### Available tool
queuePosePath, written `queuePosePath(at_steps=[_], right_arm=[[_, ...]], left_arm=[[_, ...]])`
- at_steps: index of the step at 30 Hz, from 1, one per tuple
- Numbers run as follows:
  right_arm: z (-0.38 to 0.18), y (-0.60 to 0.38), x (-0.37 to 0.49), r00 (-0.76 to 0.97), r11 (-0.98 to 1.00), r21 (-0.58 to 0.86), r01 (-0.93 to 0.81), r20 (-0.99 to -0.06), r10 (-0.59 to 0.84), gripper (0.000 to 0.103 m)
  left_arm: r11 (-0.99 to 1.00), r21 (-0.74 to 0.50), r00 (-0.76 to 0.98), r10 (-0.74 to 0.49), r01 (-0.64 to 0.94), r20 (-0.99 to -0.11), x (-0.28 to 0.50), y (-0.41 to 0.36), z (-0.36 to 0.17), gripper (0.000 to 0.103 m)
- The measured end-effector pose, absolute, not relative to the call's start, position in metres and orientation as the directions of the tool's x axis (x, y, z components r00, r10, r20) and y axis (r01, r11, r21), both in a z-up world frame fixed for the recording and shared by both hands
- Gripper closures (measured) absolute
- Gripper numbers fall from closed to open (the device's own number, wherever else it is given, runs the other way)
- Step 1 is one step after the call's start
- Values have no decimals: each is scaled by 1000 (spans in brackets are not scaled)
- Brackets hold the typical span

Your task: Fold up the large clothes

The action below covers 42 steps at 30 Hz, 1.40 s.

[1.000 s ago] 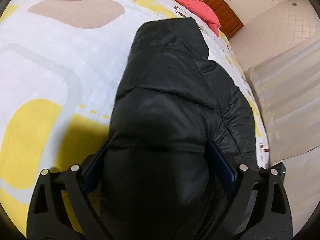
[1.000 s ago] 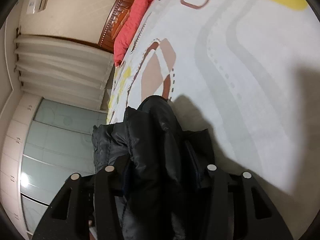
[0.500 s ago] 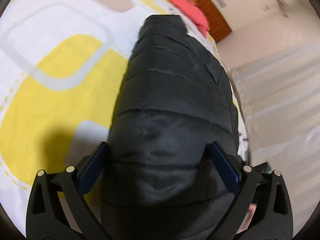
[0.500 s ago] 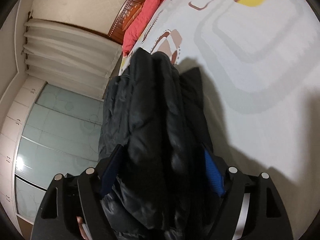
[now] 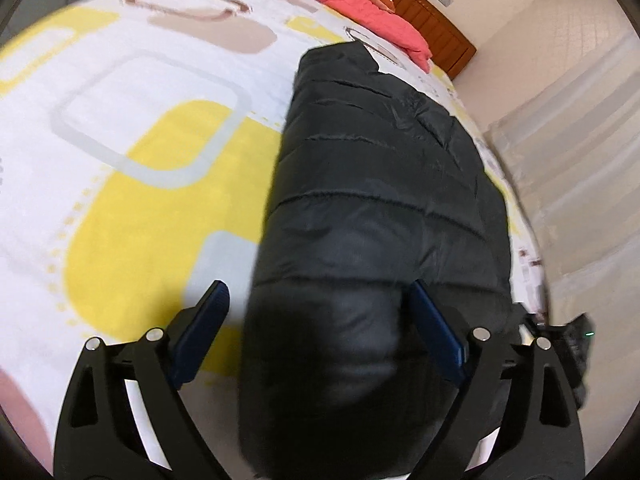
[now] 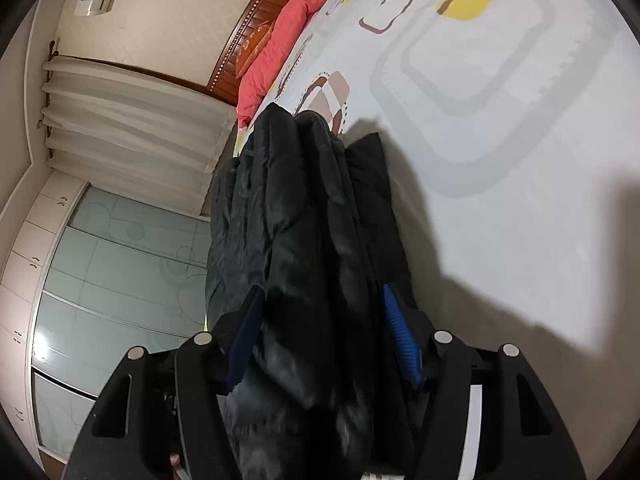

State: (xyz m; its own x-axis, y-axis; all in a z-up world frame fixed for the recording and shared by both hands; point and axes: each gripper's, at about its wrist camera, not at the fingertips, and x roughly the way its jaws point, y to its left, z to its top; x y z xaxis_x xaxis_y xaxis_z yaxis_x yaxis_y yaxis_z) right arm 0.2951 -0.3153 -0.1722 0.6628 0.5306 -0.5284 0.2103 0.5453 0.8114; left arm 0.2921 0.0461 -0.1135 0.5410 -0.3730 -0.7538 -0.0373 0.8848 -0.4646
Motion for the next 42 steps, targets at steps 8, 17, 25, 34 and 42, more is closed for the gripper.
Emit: queuePosePath(at_steps=[8, 17, 25, 34, 42], right_arm=[[-157, -298, 241, 646, 696, 677, 238, -646, 408, 39], [-133, -269, 197, 652, 863, 425, 273, -741, 159, 33], [-125, -231, 171, 641, 933, 256, 254, -767, 36, 31], [-92, -198, 153, 686, 967, 158, 198, -728, -21, 27], [-53, -180, 135, 730, 982, 102, 161, -682, -48, 24]], left_arm=[[942, -333, 593, -245, -42, -767, 241, 40, -101, 11], [988, -150, 648, -99, -25, -755, 189, 28, -91, 5], [993, -99, 676, -35, -57, -736, 153, 28, -81, 4], [997, -35, 730, 26, -69, -683, 121, 21, -48, 3], [999, 1, 795, 36, -45, -605, 92, 8, -5, 2]])
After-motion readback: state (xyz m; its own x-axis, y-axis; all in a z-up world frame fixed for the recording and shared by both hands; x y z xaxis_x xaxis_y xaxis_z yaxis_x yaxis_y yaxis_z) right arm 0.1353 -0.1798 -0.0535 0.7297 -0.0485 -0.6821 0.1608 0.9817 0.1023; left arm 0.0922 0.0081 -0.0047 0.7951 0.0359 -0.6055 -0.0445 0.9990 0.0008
